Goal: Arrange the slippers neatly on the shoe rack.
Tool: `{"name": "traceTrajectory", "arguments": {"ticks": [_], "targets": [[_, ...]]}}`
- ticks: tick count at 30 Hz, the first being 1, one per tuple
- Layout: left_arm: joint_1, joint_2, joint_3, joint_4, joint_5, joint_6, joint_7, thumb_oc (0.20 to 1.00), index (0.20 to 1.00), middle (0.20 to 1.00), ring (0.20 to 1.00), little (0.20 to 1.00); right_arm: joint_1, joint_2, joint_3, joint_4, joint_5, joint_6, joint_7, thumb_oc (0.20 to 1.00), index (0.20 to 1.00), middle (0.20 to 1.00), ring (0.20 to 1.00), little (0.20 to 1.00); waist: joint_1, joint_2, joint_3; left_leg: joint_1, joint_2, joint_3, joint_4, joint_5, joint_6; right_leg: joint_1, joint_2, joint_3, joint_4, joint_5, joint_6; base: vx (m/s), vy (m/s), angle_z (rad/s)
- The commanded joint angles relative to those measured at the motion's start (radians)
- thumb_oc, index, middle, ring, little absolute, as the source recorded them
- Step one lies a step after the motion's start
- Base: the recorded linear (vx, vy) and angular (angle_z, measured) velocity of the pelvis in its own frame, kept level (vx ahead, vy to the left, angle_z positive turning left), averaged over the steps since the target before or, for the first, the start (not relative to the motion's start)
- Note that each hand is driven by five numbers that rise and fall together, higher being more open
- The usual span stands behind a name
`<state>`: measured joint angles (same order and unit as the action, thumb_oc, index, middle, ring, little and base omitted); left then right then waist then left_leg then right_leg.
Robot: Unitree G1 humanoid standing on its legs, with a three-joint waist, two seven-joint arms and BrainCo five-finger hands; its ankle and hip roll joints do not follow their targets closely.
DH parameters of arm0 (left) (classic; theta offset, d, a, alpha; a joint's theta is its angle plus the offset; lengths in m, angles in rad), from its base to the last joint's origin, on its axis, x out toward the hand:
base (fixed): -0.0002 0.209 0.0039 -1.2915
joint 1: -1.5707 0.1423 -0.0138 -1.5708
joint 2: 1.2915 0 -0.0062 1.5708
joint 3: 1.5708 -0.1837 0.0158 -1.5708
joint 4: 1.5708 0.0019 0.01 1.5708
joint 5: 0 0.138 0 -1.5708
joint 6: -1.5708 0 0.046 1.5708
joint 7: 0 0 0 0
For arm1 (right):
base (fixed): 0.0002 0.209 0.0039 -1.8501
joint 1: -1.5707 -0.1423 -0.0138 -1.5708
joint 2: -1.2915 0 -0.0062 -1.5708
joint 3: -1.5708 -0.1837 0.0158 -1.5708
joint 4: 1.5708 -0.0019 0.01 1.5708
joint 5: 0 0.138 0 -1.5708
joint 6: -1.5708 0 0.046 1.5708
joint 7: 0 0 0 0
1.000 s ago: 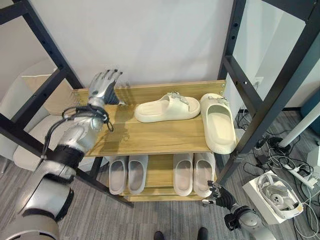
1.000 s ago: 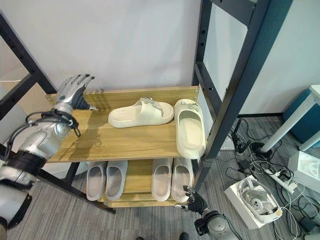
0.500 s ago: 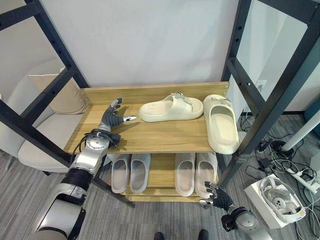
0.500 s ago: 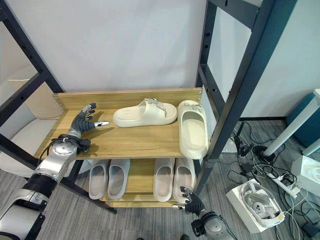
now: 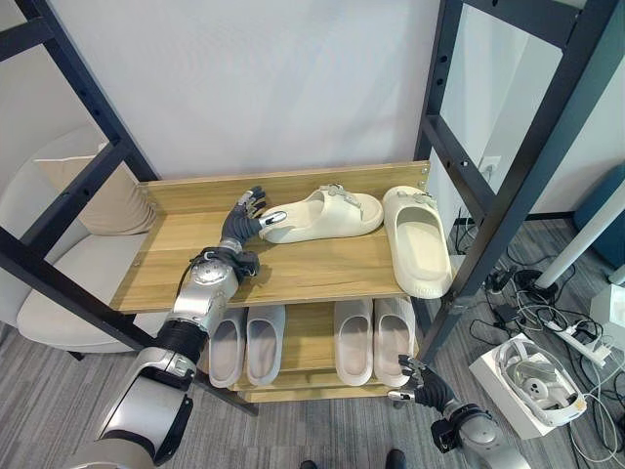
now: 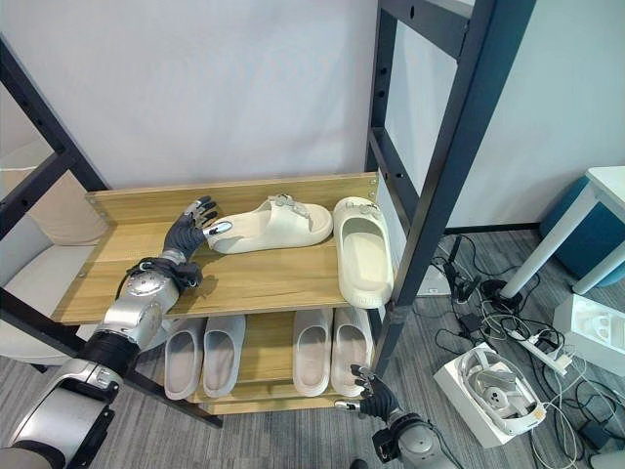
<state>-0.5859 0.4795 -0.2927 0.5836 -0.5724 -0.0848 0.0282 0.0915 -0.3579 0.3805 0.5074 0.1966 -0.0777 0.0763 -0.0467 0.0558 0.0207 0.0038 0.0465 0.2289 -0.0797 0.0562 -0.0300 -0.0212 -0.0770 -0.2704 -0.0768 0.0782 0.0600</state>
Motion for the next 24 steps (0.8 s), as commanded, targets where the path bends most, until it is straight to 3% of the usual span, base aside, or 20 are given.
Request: {"name": "traceTrajectory", "arguments": {"ticks": [1,4,12,14,19,24], "targets": [[0.031,0.060,-0.030,-0.090,0.009,-0.012,-0.073,1.000,1.000,1.000,1.000,1.000,-0.020,0.033,0.002,-0.030,0.009,-0.021,0.002,1.000,1.000,1.000,1.000,1.000,0.004,-0.059,0.010,0.037,0.002,-0.017,-0.008,-0.054,-0.025,-0.002,-0.126,-0.015,-0.010,0.091,0.130,-0.02,-0.018,-0.04],[0.311,0.132,0.021,-0.380,-0.004,0.001,-0.124,1.000,1.000,1.000,1.000,1.000,-0.002,0.041,-0.031,-0.030,0.001,-0.016,0.011,1.000,1.000,1.000,1.000,1.000,0.038,-0.051,0.013,0.035,0.002,-0.029,-0.008,-0.050,-0.023,0.005,-0.131,-0.029,-0.010,0.089,0.128,-0.01,-0.004,0.02],[0.504,0.118,0.042,-0.594,-0.015,0.023,-0.167,1.000,1.000,1.000,1.000,1.000,0.000,0.046,-0.030,-0.037,-0.002,-0.013,0.022,1.000,1.000,1.000,1.000,1.000,0.061,-0.051,0.014,0.032,-0.003,-0.044,-0.008,-0.049,-0.017,0.011,-0.133,-0.035,-0.010,0.088,0.123,0.00,0.001,0.02],[0.494,0.048,0.033,-0.589,0.007,0.025,-0.149,1.000,1.000,1.000,1.000,1.000,-0.006,0.048,-0.026,-0.043,-0.007,-0.010,0.023,1.000,1.000,1.000,1.000,1.000,0.063,-0.055,0.014,0.028,-0.004,-0.051,-0.008,-0.048,-0.015,0.012,-0.133,-0.038,-0.010,0.087,0.121,-0.01,0.003,0.02],[0.423,-0.040,0.003,-0.593,0.003,0.021,-0.107,1.000,1.000,1.000,1.000,1.000,-0.014,0.050,-0.021,-0.039,-0.009,-0.006,0.008,1.000,1.000,1.000,1.000,1.000,0.056,-0.062,0.016,0.026,-0.005,-0.054,-0.008,-0.049,-0.012,0.009,-0.134,-0.038,-0.010,0.089,0.119,-0.01,-0.006,0.08],[0.263,-0.160,-0.148,-0.632,-0.044,0.023,-0.069,1.000,1.000,1.000,1.000,1.000,-0.040,0.064,0.007,0.000,0.004,-0.004,-0.016,1.000,1.000,1.000,1.000,1.000,0.044,-0.069,0.021,0.022,-0.007,-0.057,-0.008,-0.050,-0.009,0.007,-0.134,-0.037,-0.010,0.089,0.120,-0.01,-0.021,0.05]]}}
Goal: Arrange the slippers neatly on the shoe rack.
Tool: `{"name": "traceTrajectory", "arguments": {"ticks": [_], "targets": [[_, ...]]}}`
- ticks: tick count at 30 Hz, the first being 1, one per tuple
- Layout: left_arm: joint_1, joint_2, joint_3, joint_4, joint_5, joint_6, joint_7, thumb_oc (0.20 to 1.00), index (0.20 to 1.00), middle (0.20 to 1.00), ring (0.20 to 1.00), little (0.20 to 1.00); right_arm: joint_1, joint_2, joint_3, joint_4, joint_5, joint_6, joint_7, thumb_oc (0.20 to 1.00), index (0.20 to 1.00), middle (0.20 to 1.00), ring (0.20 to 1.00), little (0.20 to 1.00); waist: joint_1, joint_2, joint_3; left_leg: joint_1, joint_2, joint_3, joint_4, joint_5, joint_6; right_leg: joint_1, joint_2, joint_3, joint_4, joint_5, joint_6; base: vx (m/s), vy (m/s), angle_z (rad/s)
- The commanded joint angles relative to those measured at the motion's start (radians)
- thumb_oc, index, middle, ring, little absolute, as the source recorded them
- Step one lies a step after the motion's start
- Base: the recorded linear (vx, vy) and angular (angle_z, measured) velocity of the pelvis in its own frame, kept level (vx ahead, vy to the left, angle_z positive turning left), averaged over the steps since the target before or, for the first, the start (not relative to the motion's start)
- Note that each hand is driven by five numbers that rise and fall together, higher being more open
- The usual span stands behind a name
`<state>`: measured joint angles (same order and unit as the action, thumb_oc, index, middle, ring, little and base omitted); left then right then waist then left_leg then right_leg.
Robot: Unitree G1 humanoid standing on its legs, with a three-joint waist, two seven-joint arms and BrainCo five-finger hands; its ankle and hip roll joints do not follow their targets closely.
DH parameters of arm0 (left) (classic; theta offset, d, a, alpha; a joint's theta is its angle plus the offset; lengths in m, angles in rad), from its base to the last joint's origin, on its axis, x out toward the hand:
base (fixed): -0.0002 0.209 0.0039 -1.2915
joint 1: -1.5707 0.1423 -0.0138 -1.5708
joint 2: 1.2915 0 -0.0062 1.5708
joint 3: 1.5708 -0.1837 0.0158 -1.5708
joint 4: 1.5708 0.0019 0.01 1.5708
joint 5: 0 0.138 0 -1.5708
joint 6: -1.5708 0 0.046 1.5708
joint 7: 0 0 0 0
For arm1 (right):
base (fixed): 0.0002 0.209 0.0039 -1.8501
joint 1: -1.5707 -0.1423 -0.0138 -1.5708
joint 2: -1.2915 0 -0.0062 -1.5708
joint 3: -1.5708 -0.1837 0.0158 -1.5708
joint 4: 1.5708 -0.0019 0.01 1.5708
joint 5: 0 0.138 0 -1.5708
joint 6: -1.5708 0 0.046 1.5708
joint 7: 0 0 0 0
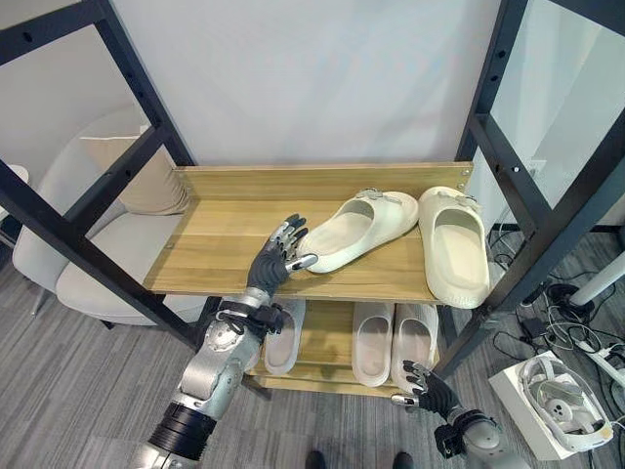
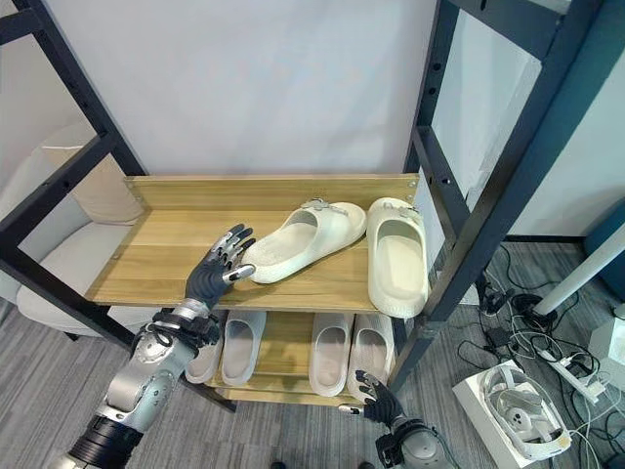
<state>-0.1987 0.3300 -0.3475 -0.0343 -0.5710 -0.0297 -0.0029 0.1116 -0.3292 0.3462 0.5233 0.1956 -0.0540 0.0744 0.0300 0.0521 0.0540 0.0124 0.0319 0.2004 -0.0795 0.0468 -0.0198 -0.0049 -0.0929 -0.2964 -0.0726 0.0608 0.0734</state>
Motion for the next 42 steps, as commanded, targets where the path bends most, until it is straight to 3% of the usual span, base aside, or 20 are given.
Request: {"name": "traceTrajectory", "arguments": {"ticks": [1,5,10,16,20,22,23,24,27,35,42], "targets": [[-0.148,-0.023,-0.124,-0.021,-0.052,-0.030,-0.039,1.000,1.000,1.000,1.000,1.000,-0.068,0.039,0.052,-0.015,0.010,-0.028,-0.018,1.000,1.000,1.000,1.000,1.000,-0.035,-0.065,-0.011,0.013,0.007,-0.028,-0.008,-0.041,-0.018,-0.011,-0.118,-0.010,-0.015,0.107,0.106,0.00,0.000,0.00],[-0.169,-0.014,-0.169,-0.061,-0.063,-0.019,-0.047,1.000,1.000,1.000,1.000,1.000,-0.088,0.040,0.063,-0.012,0.020,-0.028,-0.028,1.000,1.000,1.000,1.000,1.000,-0.035,-0.061,-0.005,0.011,0.007,-0.027,-0.008,-0.042,-0.017,-0.014,-0.118,-0.010,-0.015,0.108,0.107,0.00,0.000,0.00],[-0.062,0.048,-0.118,-0.130,-0.048,-0.007,-0.083,1.000,1.000,1.000,1.000,1.000,-0.077,0.039,0.042,0.001,0.011,-0.032,-0.022,1.000,1.000,1.000,1.000,1.000,-0.018,-0.057,-0.002,0.010,0.007,-0.035,-0.008,-0.041,-0.018,-0.009,-0.116,-0.019,-0.015,0.104,0.105,0.00,-0.003,0.01],[-0.139,-0.002,-0.151,-0.041,0.001,-0.020,-0.061,1.000,1.000,1.000,1.000,1.000,-0.092,0.045,0.067,0.000,0.022,-0.032,-0.022,1.000,1.000,1.000,1.000,1.000,-0.024,-0.064,-0.003,0.010,0.009,-0.037,-0.008,-0.041,-0.019,-0.009,-0.115,-0.018,-0.015,0.103,0.105,0.00,0.000,0.01],[-0.229,-0.039,-0.147,0.007,0.062,-0.070,0.002,1.000,1.000,1.000,1.000,1.000,-0.090,0.045,0.083,0.008,0.033,-0.035,-0.025,1.000,1.000,1.000,1.000,1.000,-0.035,-0.072,-0.008,0.012,0.012,-0.034,-0.008,-0.042,-0.020,-0.008,-0.116,-0.018,-0.015,0.102,0.105,0.00,-0.008,-0.01],[-0.213,-0.038,-0.091,-0.069,0.091,-0.151,0.038,1.000,1.000,1.000,1.000,1.000,-0.091,0.055,0.086,0.012,0.046,-0.061,-0.037,1.000,1.000,1.000,1.000,1.000,-0.033,-0.083,-0.008,0.012,0.015,-0.034,-0.008,-0.041,-0.025,-0.004,-0.112,-0.021,-0.015,0.098,0.104,-0.02,-0.034,-0.03],[-0.212,-0.037,-0.091,-0.070,0.092,-0.151,0.038,1.000,1.000,1.000,1.000,1.000,-0.091,0.055,0.087,0.012,0.046,-0.061,-0.037,1.000,1.000,1.000,1.000,1.000,-0.034,-0.083,-0.008,0.013,0.015,-0.034,-0.008,-0.041,-0.025,-0.004,-0.112,-0.021,-0.015,0.098,0.104,-0.03,-0.035,-0.01],[-0.192,-0.028,-0.055,-0.140,0.071,-0.208,0.034,1.000,1.000,1.000,1.000,1.000,-0.090,0.061,0.088,0.010,0.058,-0.081,-0.038,1.000,1.000,1.000,1.000,1.000,-0.032,-0.089,-0.011,0.016,0.020,-0.030,-0.008,-0.041,-0.030,0.000,-0.110,-0.022,-0.015,0.096,0.104,0.00,0.000,0.00],[-0.173,-0.006,-0.025,-0.214,0.054,-0.231,0.003,1.000,1.000,1.000,1.000,1.000,-0.090,0.064,0.086,0.007,0.066,-0.092,-0.031,1.000,1.000,1.000,1.000,1.000,-0.028,-0.091,-0.014,0.019,0.023,-0.031,-0.008,-0.041,-0.032,0.002,-0.108,-0.023,-0.015,0.094,0.103,0.00,0.000,0.00],[-0.027,0.163,0.034,-0.392,-0.037,-0.229,-0.233,1.000,1.000,1.000,1.000,1.000,-0.062,0.069,0.049,0.004,0.075,-0.114,0.026,1.000,1.000,1.000,1.000,1.000,-0.002,-0.088,-0.031,0.022,0.031,-0.033,-0.008,-0.040,-0.041,0.007,-0.102,-0.029,-0.015,0.090,0.102,0.00,0.000,0.00],[0.068,0.390,-0.091,-0.325,0.015,-0.179,-0.395,1.000,1.000,1.000,1.000,1.000,-0.061,0.053,0.052,0.025,0.076,-0.121,0.054,1.000,1.000,1.000,1.000,1.000,0.008,-0.084,-0.036,0.022,0.033,-0.034,-0.008,-0.039,-0.044,0.008,-0.098,-0.031,-0.015,0.091,0.104,0.00,0.000,0.00]]}}
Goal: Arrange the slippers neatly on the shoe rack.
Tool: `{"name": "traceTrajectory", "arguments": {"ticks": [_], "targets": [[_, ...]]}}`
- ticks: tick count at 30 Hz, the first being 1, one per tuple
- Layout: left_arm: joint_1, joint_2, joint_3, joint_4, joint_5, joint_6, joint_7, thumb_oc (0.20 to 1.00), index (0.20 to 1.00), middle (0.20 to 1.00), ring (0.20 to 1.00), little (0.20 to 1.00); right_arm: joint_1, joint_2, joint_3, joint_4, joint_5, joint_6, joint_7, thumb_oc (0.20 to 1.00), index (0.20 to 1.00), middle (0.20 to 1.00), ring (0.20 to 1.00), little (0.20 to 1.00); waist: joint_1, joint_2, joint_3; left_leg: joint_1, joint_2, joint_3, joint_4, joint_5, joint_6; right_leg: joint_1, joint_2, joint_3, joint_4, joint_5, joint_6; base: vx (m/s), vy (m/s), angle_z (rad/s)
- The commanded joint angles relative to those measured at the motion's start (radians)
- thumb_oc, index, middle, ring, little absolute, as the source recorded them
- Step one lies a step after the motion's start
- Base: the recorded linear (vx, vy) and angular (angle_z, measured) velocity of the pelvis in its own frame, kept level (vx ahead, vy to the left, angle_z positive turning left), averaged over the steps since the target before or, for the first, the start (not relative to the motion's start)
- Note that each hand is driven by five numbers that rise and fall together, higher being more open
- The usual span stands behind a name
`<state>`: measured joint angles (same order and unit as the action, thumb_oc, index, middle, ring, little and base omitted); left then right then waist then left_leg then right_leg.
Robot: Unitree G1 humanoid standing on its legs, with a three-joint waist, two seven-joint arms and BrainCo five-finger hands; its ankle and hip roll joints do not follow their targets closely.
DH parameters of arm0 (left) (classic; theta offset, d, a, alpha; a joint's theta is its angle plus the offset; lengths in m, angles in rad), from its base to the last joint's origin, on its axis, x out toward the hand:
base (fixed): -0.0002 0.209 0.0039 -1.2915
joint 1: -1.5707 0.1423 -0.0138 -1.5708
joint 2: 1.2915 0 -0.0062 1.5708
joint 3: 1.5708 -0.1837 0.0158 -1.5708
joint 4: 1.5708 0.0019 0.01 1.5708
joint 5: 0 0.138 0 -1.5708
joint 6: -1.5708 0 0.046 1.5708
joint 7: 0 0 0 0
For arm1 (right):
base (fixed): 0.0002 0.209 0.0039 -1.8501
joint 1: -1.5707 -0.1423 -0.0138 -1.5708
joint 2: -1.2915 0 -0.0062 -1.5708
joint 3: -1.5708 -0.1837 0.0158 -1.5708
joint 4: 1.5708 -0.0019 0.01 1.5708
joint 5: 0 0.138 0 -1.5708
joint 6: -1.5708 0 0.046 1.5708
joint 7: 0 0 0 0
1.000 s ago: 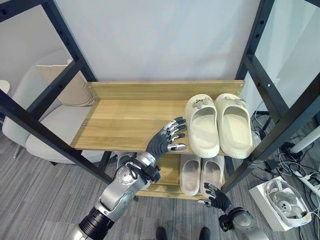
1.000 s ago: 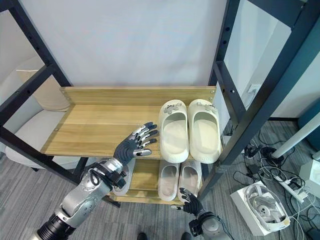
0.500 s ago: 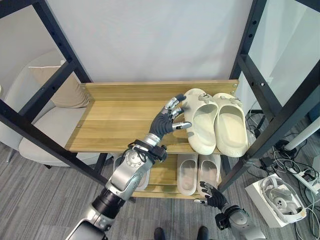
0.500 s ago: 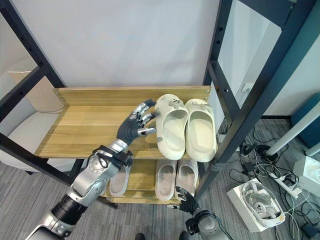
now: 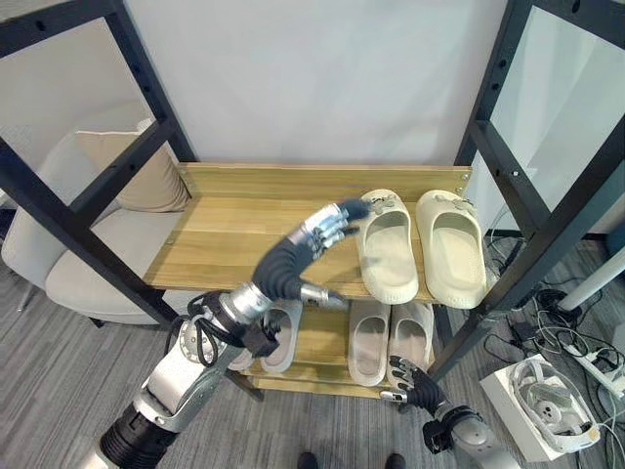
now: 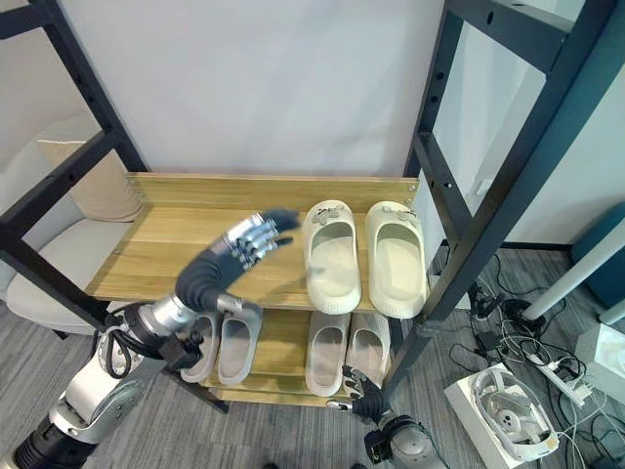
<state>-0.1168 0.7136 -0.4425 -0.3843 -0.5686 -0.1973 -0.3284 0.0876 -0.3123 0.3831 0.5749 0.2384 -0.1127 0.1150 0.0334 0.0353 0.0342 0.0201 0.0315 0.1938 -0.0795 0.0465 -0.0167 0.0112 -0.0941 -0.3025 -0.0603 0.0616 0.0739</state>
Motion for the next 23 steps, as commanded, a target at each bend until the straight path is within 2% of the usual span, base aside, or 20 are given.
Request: {"name": "traceTrajectory", "arguments": {"ticks": [1,4,5,6,12,13,14,15,16,17,19,23], "targets": [[-0.006,0.035,-0.013,0.041,0.033,-0.014,-0.078,1.000,1.000,1.000,1.000,1.000,-0.038,0.033,0.017,-0.025,0.035,-0.063,0.015,1.000,1.000,1.000,1.000,1.000,0.005,-0.066,-0.017,0.015,0.034,-0.028,-0.008,-0.039,-0.047,-0.008,-0.096,-0.024,-0.027,0.089,0.103,0.00,0.000,0.00],[0.022,0.075,-0.053,0.090,0.050,-0.005,-0.106,1.000,1.000,1.000,1.000,1.000,-0.039,0.026,0.018,-0.022,0.044,-0.064,0.019,1.000,1.000,1.000,1.000,1.000,0.005,-0.064,-0.018,0.017,0.035,-0.026,-0.008,-0.039,-0.047,-0.007,-0.095,-0.022,-0.027,0.089,0.103,0.00,0.000,0.00],[0.059,0.143,-0.085,0.166,0.100,-0.008,-0.132,1.000,1.000,1.000,1.000,1.000,-0.031,0.012,0.017,-0.028,0.060,-0.067,0.025,1.000,1.000,1.000,1.000,1.000,0.004,-0.061,-0.020,0.018,0.036,-0.027,-0.008,-0.038,-0.048,-0.008,-0.094,-0.018,-0.027,0.091,0.105,0.00,0.000,0.00],[0.073,0.156,-0.090,0.188,0.115,-0.008,-0.133,1.000,1.000,1.000,1.000,1.000,-0.028,0.008,0.017,-0.029,0.062,-0.068,0.026,1.000,1.000,1.000,1.000,1.000,0.003,-0.060,-0.021,0.018,0.036,-0.027,-0.008,-0.037,-0.049,-0.008,-0.094,-0.016,-0.027,0.092,0.106,0.00,0.000,0.00],[0.171,0.119,-0.056,0.374,0.216,-0.025,-0.094,1.000,1.000,1.000,1.000,1.000,-0.009,-0.012,0.001,-0.043,0.075,-0.066,0.030,1.000,1.000,1.000,1.000,1.000,0.001,-0.057,-0.025,0.016,0.035,-0.028,-0.008,-0.035,-0.049,-0.011,-0.095,-0.015,-0.027,0.092,0.106,0.00,0.000,0.00],[0.192,0.100,-0.041,0.413,0.252,-0.030,-0.076,1.000,1.000,1.000,1.000,1.000,-0.005,-0.014,-0.003,-0.044,0.074,-0.064,0.029,1.000,1.000,1.000,1.000,1.000,0.002,-0.057,-0.025,0.016,0.035,-0.028,-0.008,-0.035,-0.049,-0.011,-0.095,-0.016,-0.027,0.093,0.106,0.00,0.000,0.00],[0.254,-0.029,0.050,0.602,0.393,-0.020,0.048,1.000,1.000,1.000,1.000,1.000,-0.002,-0.006,-0.021,-0.042,0.073,-0.056,0.020,1.000,1.000,1.000,1.000,1.000,0.010,-0.058,-0.023,0.020,0.037,-0.032,-0.008,-0.037,-0.048,-0.006,-0.094,-0.018,-0.027,0.088,0.103,0.00,0.000,0.00],[0.266,-0.127,0.109,0.723,0.433,0.004,0.112,1.000,1.000,1.000,1.000,1.000,-0.002,-0.001,-0.033,-0.039,0.067,-0.049,0.008,1.000,1.000,1.000,1.000,1.000,0.011,-0.060,-0.022,0.017,0.036,-0.033,-0.008,-0.035,-0.046,-0.006,-0.095,-0.020,-0.027,0.088,0.101,-0.02,0.008,0.08],[0.264,-0.247,0.172,0.882,0.392,0.036,0.160,1.000,1.000,1.000,1.000,1.000,-0.002,0.005,-0.048,-0.033,0.058,-0.040,-0.006,1.000,1.000,1.000,1.000,1.000,0.011,-0.061,-0.019,0.014,0.036,-0.033,-0.008,-0.032,-0.044,-0.007,-0.096,-0.022,-0.027,0.089,0.098,-0.03,0.002,0.10],[0.262,-0.249,0.172,0.884,0.392,0.035,0.160,1.000,1.000,1.000,1.000,1.000,-0.003,0.005,-0.048,-0.033,0.058,-0.040,-0.006,1.000,1.000,1.000,1.000,1.000,0.010,-0.062,-0.020,0.010,0.034,-0.033,-0.008,-0.028,-0.044,-0.010,-0.098,-0.022,-0.027,0.091,0.098,-0.03,0.005,0.16],[0.239,-0.313,0.216,0.988,0.385,0.044,0.208,1.000,1.000,1.000,1.000,1.000,-0.005,0.012,-0.058,-0.026,0.047,-0.035,-0.021,1.000,1.000,1.000,1.000,1.000,0.008,-0.063,-0.020,0.007,0.034,-0.035,-0.008,-0.027,-0.042,-0.013,-0.098,-0.023,-0.027,0.091,0.095,-0.02,0.005,0.05],[0.210,-0.373,0.266,1.065,0.344,0.044,0.254,1.000,1.000,1.000,1.000,1.000,-0.007,0.019,-0.076,-0.012,0.032,-0.026,-0.043,1.000,1.000,1.000,1.000,1.000,0.005,-0.067,-0.019,0.007,0.033,-0.034,-0.008,-0.027,-0.041,-0.013,-0.097,-0.024,-0.027,0.089,0.092,0.00,0.000,0.00]]}}
